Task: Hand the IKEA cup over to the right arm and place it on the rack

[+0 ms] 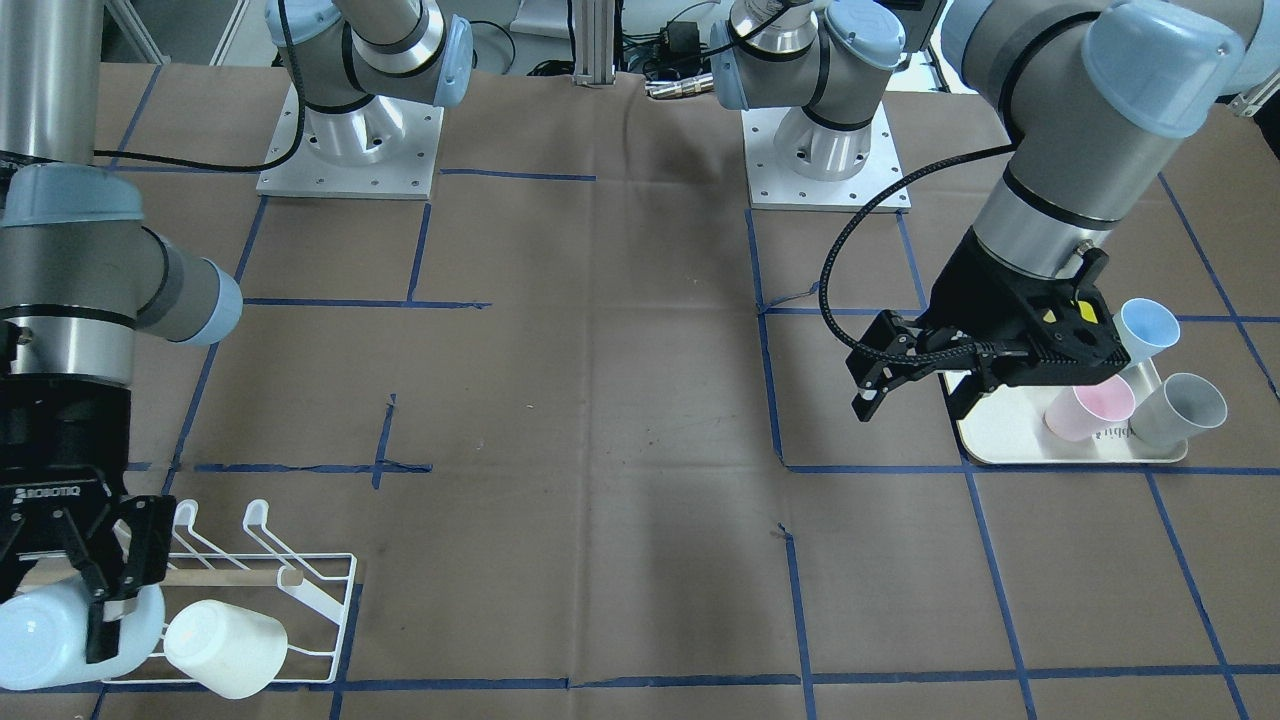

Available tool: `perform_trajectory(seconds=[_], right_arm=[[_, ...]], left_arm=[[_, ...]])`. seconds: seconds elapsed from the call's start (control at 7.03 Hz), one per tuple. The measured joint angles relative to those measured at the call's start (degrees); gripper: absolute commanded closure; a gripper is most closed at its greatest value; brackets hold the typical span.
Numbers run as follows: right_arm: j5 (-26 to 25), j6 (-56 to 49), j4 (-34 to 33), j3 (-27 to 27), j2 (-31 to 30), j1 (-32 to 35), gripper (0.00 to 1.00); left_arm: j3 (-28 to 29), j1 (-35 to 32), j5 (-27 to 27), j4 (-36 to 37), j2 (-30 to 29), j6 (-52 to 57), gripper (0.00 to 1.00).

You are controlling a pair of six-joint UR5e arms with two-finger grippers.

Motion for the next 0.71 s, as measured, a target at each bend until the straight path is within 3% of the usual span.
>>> perform_trajectory(seconds=[0.28, 0.71], right_arm=[[0.1, -2.5, -0.3, 0.3, 0.3, -3.7, 0.83], [0.1, -4.2, -7.8, 2.6, 2.3, -7.4, 0.83]], left_arm=[[6.7, -1.1, 4.8, -16.3, 0.8, -0.5, 0.01], [9.3, -3.5, 9.3, -22.7, 1.2, -0.4, 0.01]])
